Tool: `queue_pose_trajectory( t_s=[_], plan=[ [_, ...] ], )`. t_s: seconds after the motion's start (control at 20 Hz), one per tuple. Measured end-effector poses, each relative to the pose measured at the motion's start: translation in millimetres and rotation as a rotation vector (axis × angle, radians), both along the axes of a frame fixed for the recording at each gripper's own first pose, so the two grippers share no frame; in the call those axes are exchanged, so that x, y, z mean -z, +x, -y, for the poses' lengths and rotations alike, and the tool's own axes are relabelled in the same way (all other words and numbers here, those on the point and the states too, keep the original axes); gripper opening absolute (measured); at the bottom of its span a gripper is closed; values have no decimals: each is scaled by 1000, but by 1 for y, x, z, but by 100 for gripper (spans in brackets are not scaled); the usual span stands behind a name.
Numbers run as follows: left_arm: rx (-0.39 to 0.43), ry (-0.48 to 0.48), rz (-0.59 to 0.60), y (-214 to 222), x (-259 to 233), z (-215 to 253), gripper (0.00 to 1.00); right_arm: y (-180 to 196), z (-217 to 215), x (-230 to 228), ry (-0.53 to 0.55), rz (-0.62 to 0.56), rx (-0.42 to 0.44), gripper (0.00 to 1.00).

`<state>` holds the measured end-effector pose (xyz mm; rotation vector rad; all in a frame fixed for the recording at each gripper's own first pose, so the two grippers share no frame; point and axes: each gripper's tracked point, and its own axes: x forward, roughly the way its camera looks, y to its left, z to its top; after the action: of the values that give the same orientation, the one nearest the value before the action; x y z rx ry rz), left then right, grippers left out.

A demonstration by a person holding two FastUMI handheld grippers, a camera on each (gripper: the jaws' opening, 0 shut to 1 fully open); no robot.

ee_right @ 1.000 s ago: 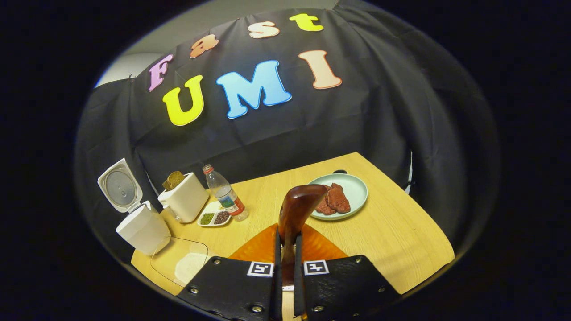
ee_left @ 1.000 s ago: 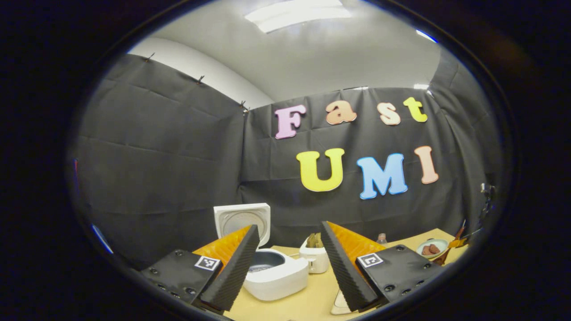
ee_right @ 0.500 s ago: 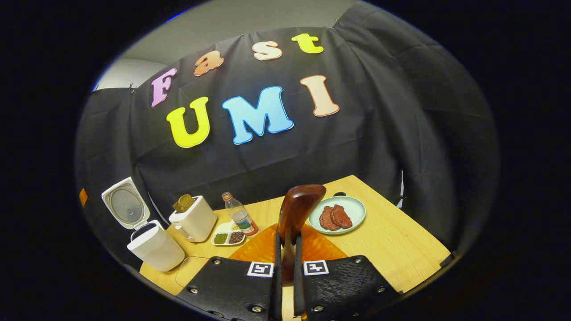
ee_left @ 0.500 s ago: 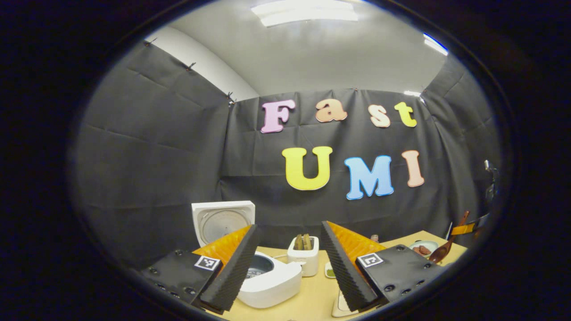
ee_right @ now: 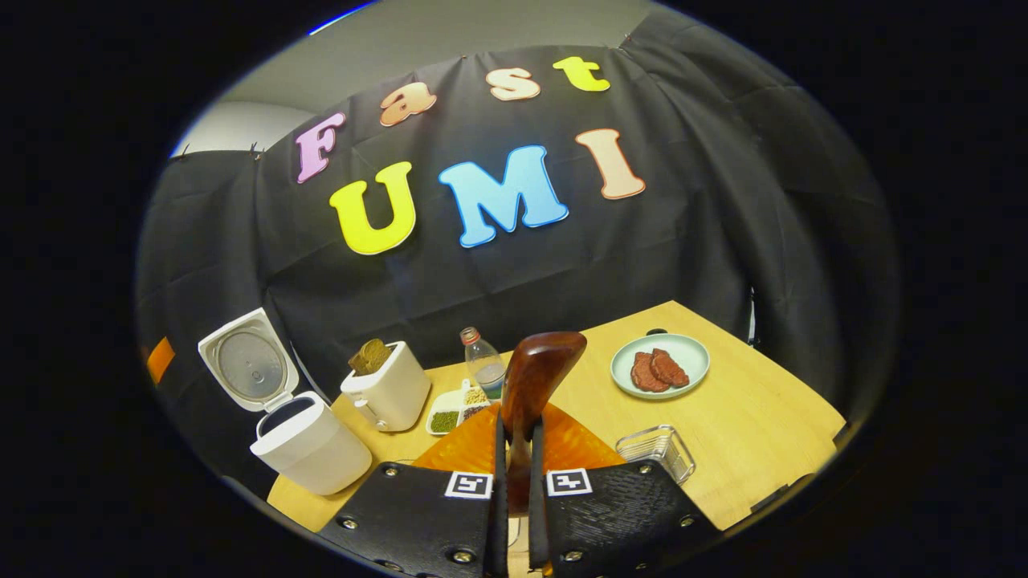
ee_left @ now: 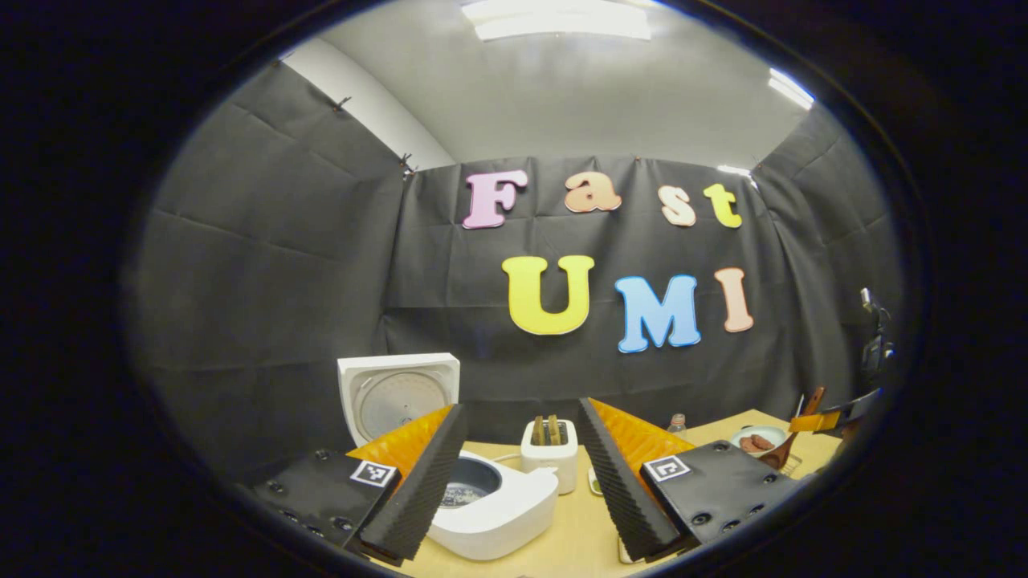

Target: Close the left gripper, press the button to open the rice cooker; take a wooden spoon from the chopstick holder with the right hand, scoop a spoonful of rice and pour it into the rice cooker, then put the wooden spoon back into the chopstick holder.

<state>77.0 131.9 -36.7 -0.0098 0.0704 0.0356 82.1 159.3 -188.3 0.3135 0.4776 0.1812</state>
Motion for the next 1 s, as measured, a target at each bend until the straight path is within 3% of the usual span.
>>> queue_pose_trajectory(
  t_s=[0.45, 0.5, 0.55, 0.8, 1.0],
  plan=[
    [13, -7, -36, 4, 24, -38, 96, -10, -50, 50, -89, -29, -19, 10],
    [12, -7, -38, 3, 25, -43, 92, -11, -55, 57, -104, -33, -21, 10],
    [12, -9, -39, 3, 27, -46, 96, -13, -59, 62, -117, -35, -24, 10],
    [14, -1, -52, 2, 33, -57, 96, -20, -79, 83, -202, -14, -36, 11],
    [14, 9, -45, 3, 31, -62, 96, -29, -103, 85, -176, -14, -74, 11]
  ],
)
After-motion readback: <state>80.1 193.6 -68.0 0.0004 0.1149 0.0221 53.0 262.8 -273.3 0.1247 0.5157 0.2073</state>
